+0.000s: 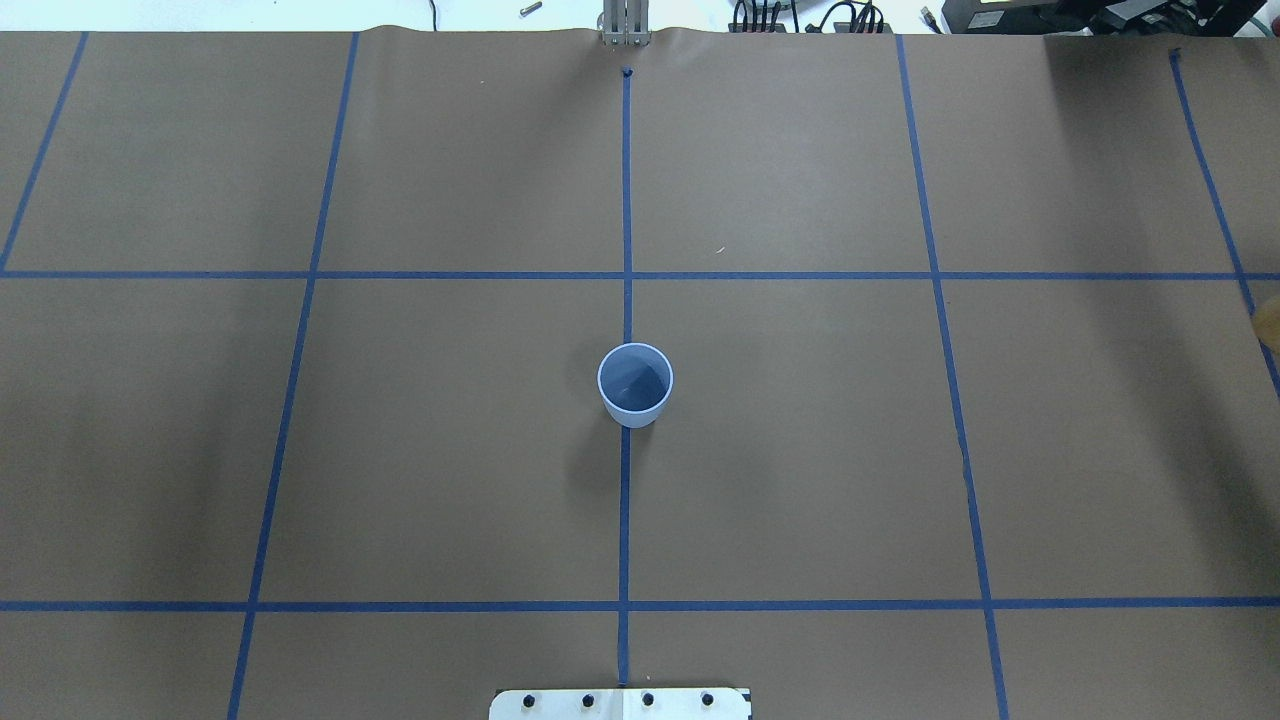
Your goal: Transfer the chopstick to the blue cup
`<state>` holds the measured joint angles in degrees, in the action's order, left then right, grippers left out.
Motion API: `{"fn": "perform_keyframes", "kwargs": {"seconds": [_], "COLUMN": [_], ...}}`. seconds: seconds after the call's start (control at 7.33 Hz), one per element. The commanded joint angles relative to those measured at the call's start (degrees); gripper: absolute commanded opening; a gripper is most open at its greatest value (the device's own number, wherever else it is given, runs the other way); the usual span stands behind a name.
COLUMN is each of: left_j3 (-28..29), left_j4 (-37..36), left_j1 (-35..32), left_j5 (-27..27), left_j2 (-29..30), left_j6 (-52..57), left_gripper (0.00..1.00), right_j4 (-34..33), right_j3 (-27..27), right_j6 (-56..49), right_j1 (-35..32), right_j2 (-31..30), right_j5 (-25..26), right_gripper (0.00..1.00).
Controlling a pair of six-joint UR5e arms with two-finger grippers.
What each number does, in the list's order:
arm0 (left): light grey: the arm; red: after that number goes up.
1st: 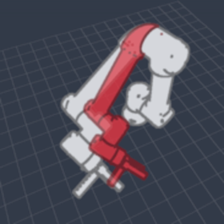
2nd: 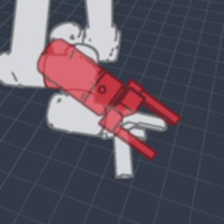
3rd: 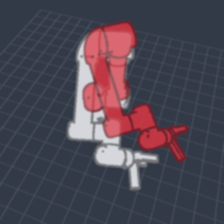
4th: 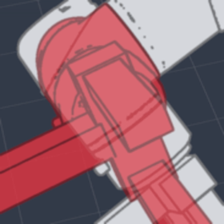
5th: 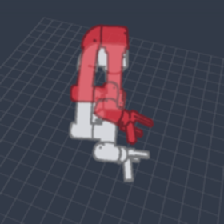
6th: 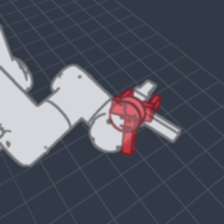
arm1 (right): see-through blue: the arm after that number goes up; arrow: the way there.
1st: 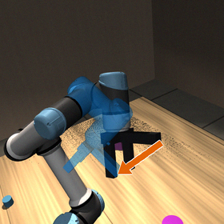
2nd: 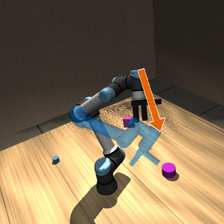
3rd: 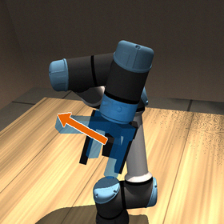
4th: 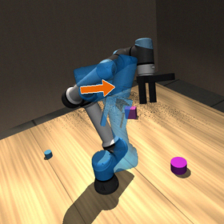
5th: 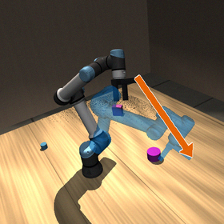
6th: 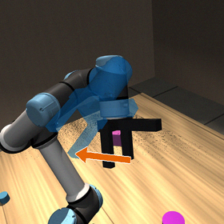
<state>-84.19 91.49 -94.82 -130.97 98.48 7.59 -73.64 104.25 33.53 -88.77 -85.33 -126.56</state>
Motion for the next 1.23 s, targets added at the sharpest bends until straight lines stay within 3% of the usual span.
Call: {"fn": "perform_keyframes", "kwargs": {"seconds": [0.0,0.27,0.41,0.68,0.82,1.09], "left_j3": [-4.9,-5.4,-5.4,-5.3,-5.1,-4.8], "left_j4": [0.0,0.1,0.1,0.1,0.1,0.1], "left_j1": [0.0,0.0,0.0,0.0,0.0,0.1], "left_j5": [-0.6,-0.7,-0.7,-0.7,-0.7,-0.7], "left_j2": [-2.3,-2.6,-2.6,-2.6,-2.7,-2.7], "left_j6": [-7.0,-7.0,-7.0,-7.2,-7.2,-7.2], "left_gripper": [0.99,0.99,0.99,0.99,0.99,0.99], "right_j4": [-1.2,-1.1,-1.1,-1.2,-6.1,-21.1], "right_j3": [4.9,9.4,10.3,12.6,12.6,12.9], "right_j6": [1.3,2.8,10.3,29.6,35.1,36.6], "right_j1": [8.2,16.0,20.8,32.5,37.5,42.8], "right_j2": [3.0,8.1,12.3,18.4,22.8,32.2], "right_j5": [-4.2,-6.8,-5.8,4.9,11.3,18.1], "right_gripper": [0.0,0.0,0.0,0.0,0.0,0.0]}}
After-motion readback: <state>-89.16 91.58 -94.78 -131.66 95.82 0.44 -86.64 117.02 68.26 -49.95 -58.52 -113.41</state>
